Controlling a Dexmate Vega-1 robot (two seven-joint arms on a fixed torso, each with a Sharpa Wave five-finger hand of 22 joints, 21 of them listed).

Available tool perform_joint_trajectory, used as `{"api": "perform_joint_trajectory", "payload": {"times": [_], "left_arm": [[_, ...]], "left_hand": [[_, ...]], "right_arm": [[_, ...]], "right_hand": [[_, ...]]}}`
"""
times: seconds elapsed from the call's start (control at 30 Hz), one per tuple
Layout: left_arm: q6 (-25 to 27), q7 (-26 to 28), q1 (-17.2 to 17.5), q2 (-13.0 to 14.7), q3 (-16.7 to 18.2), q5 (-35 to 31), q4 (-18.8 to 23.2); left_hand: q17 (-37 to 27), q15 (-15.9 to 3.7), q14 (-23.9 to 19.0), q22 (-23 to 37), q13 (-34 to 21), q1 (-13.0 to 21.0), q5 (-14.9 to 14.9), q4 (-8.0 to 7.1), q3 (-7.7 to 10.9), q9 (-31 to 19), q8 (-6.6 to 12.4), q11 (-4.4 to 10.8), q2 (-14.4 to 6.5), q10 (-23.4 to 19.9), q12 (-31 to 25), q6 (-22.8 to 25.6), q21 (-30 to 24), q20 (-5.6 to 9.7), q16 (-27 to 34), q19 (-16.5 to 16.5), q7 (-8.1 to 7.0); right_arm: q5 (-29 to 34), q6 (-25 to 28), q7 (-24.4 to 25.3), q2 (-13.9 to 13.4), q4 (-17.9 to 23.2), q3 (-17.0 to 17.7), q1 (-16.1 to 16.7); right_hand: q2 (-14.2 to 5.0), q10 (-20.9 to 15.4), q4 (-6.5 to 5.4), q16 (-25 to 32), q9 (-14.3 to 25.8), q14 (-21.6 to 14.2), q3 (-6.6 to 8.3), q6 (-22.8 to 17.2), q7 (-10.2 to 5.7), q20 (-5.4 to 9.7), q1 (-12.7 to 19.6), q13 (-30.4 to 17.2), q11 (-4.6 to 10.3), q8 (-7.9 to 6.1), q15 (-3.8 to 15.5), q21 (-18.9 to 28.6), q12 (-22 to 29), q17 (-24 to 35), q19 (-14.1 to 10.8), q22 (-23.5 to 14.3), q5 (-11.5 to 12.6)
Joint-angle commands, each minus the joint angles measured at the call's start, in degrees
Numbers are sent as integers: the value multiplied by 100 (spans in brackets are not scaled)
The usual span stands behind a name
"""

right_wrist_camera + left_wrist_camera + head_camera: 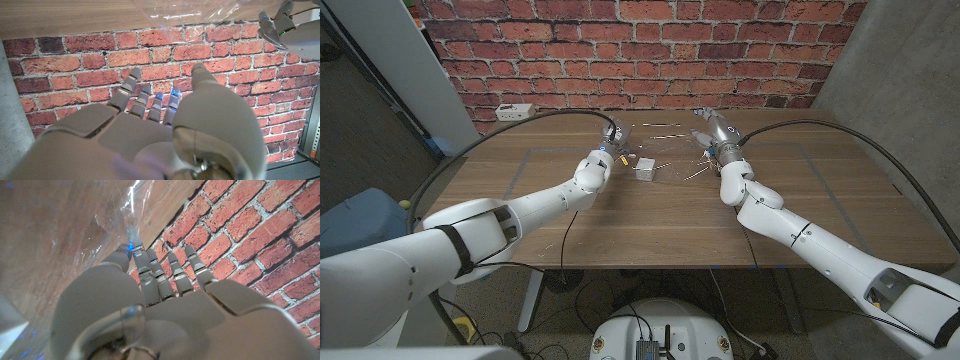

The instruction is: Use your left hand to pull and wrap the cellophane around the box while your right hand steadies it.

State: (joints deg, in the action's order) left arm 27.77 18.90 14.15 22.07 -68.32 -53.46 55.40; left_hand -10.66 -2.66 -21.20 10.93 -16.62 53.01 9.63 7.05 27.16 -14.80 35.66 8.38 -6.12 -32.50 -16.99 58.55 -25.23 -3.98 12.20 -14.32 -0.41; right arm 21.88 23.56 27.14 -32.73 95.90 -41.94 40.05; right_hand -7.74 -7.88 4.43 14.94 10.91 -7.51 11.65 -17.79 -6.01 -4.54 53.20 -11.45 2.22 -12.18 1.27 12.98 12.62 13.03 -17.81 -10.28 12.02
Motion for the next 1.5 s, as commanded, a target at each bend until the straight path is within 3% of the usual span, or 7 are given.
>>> {"api": "perform_joint_trajectory", "payload": {"times": [0.03, 0.43, 0.63, 0.83, 1.03, 1.3, 1.5], "left_arm": [[-26, 71, -227, -199, -273, 142, -396], [-65, 45, -483, -516, -541, 286, -964], [-154, 132, -583, -650, -648, 407, -1228], [-157, 188, -642, -703, -731, 499, -1324], [-132, 181, -682, -707, -803, 554, -1324], [-24, 119, -689, -639, -870, 551, -1167], [82, 47, -657, -523, -878, 514, -944]], "left_hand": [[-7, -678, -19, 16, -19, 48, 42, 28, 11, 5, 20, -5, -19, -7, -13, 36, -14, 18, -23, -28, 12], [-16, -681, 23, 15, -23, 27, 48, 38, 15, 25, 14, -24, -44, 34, 17, 34, -5, 39, -43, -13, 9], [-19, -679, 36, 15, -25, 15, 50, 42, 16, 19, 21, -14, -51, 42, 27, 30, -2, 47, -48, -10, -6], [-24, -679, 43, 15, -27, -4, 51, 42, 15, 23, 21, -26, -61, 47, 36, 24, 1, 48, -50, -7, 1], [-27, -678, 45, 15, -29, -21, 52, 40, 15, 22, 20, -20, -69, 43, 40, 7, 3, 50, -50, -6, -16], [-29, -685, 40, 15, -32, -47, 52, 41, 16, 25, 25, -14, -76, 33, 46, 4, 8, 58, -49, 0, -29], [-33, -683, 43, 15, -35, -76, 52, 35, 14, 23, 26, -26, -85, 29, 52, -17, 11, 55, -50, 2, -66]], "right_arm": [[-515, -310, -1023, -653, 635, 358, 208], [-185, -937, -1174, -859, 947, 305, 280], [-330, -637, -2301, -958, 1069, 188, -31], [-770, -551, -3229, -872, 771, 67, -370], [-896, -492, -3765, -784, 440, -169, -684], [-920, -472, -4141, -675, 83, -446, -957], [-863, -279, -4285, -607, -45, -593, -1105]], "right_hand": [[107, 162, 1, -82, 0, 148, -47, 126, 68, -82, -93, -14, -59, 72, -98, -66, -79, 7, 86, -22, -26], [-101, -1588, 344, 280, -11, -1428, 495, -1928, 168, 434, 79, -10, -4, -370, 604, 214, 348, -84, -840, -38, -77], [-61, -1823, 380, 259, -22, -1640, 595, -1966, 225, 531, 54, -9, -10, -256, 590, 239, 343, -117, -938, -46, -86], [56, -1502, 3, 17, -13, -1255, 370, -1333, 307, 92, -816, -15, -284, 130, 214, 87, 47, -54, -626, -57, -158], [166, -1396, -483, -60, 10, -1098, -18, -1049, 329, 7, -1873, -32, -367, 149, 115, -8, -50, 10, -418, -61, -133], [198, -1258, -701, -156, 1, -995, -199, -549, 226, -36, -2389, -24, -375, 256, 128, -80, -122, -24, -255, -42, -57], [195, -990, -682, -316, -4, -681, -196, -350, 232, -101, -2449, -20, -373, 200, 82, -165, -197, -73, -21, -30, -15]]}}
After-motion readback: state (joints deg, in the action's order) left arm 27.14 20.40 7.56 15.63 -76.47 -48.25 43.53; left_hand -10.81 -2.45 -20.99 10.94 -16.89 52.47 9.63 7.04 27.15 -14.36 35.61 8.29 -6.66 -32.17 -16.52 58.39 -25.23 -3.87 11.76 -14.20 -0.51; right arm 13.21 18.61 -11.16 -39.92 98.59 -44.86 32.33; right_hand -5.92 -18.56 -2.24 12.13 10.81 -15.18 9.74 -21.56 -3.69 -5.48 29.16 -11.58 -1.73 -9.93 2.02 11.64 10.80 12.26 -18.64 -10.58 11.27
